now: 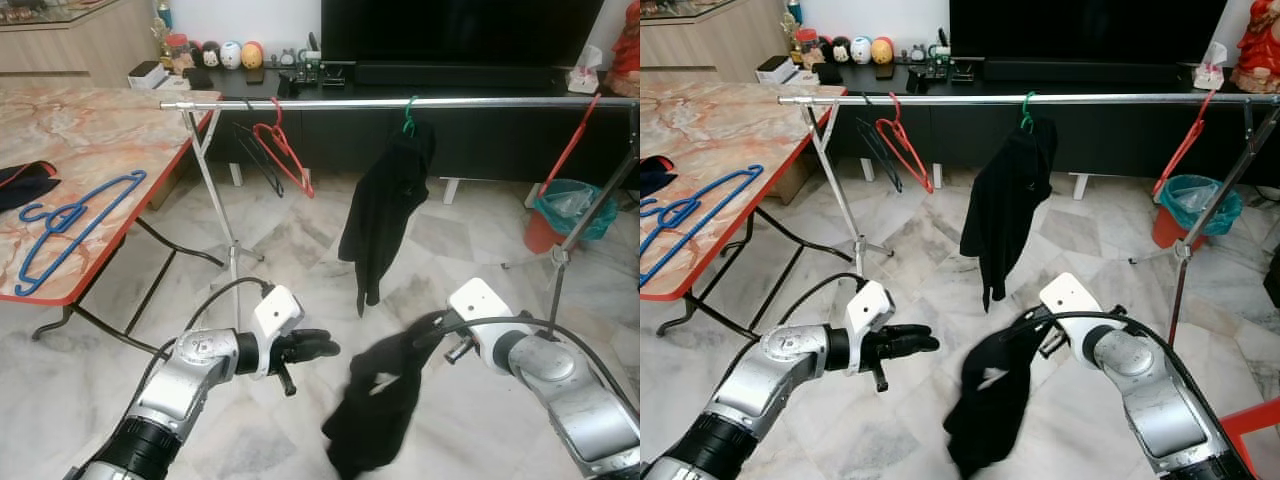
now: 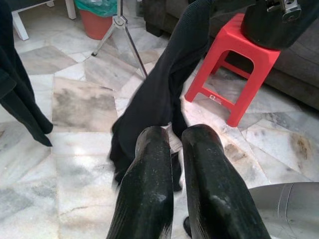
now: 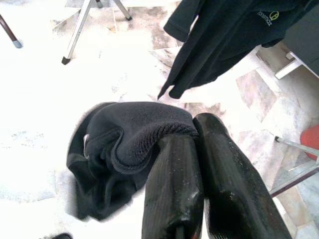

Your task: Hang hanger

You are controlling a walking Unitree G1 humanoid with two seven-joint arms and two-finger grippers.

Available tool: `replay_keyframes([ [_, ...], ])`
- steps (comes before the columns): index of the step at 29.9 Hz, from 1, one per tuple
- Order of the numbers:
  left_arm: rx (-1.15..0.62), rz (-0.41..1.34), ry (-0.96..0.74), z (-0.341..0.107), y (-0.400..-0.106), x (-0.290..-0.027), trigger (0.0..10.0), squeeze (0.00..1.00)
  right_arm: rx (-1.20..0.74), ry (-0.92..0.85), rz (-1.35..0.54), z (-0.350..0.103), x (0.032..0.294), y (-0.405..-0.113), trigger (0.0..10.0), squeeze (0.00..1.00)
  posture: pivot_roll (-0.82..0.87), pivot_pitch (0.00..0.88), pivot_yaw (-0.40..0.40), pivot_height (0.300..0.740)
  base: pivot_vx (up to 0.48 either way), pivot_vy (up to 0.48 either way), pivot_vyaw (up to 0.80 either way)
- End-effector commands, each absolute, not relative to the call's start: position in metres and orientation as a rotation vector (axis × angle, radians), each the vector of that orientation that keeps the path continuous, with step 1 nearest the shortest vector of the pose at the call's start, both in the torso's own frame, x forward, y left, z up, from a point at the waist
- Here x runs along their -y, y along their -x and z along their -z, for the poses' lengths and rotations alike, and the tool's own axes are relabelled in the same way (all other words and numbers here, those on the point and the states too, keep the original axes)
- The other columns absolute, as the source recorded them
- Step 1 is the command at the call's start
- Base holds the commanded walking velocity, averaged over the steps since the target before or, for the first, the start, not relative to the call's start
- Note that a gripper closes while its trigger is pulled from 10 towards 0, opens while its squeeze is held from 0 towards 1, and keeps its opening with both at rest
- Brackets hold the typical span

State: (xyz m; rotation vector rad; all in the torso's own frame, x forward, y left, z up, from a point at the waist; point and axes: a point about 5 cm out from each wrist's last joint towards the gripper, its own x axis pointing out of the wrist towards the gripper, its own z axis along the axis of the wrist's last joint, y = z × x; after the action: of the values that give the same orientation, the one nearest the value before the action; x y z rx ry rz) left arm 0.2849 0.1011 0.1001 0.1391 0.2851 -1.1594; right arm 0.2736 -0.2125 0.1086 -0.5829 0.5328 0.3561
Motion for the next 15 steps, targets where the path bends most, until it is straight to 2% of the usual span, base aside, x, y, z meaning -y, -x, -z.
replay_keyframes([
  [1, -0.287, 1.164, -0.142, -0.099, -0.285, -0.102, 10.0, 0.0, -0.493, 0.567, -0.351, -0.116, 0.21, -0.277, 0.0, 0.0, -0.02, 0.035, 0.018, 0.74, 0.0, 0.0, 0.0],
  [10, -0.289, 1.179, -0.14, -0.098, -0.283, -0.098, 10.0, 0.0, -0.485, 0.553, -0.373, -0.118, 0.205, -0.277, 0.0, 0.0, -0.02, 0.036, 0.016, 0.74, 0.0, 0.0, 0.0],
  [15, -0.273, 1.179, -0.132, -0.1, -0.284, -0.096, 10.0, 0.0, -0.428, 0.446, -0.507, -0.127, 0.179, -0.275, 0.0, 0.0, -0.02, 0.035, 0.013, 0.74, 0.0, 0.0, 0.0],
])
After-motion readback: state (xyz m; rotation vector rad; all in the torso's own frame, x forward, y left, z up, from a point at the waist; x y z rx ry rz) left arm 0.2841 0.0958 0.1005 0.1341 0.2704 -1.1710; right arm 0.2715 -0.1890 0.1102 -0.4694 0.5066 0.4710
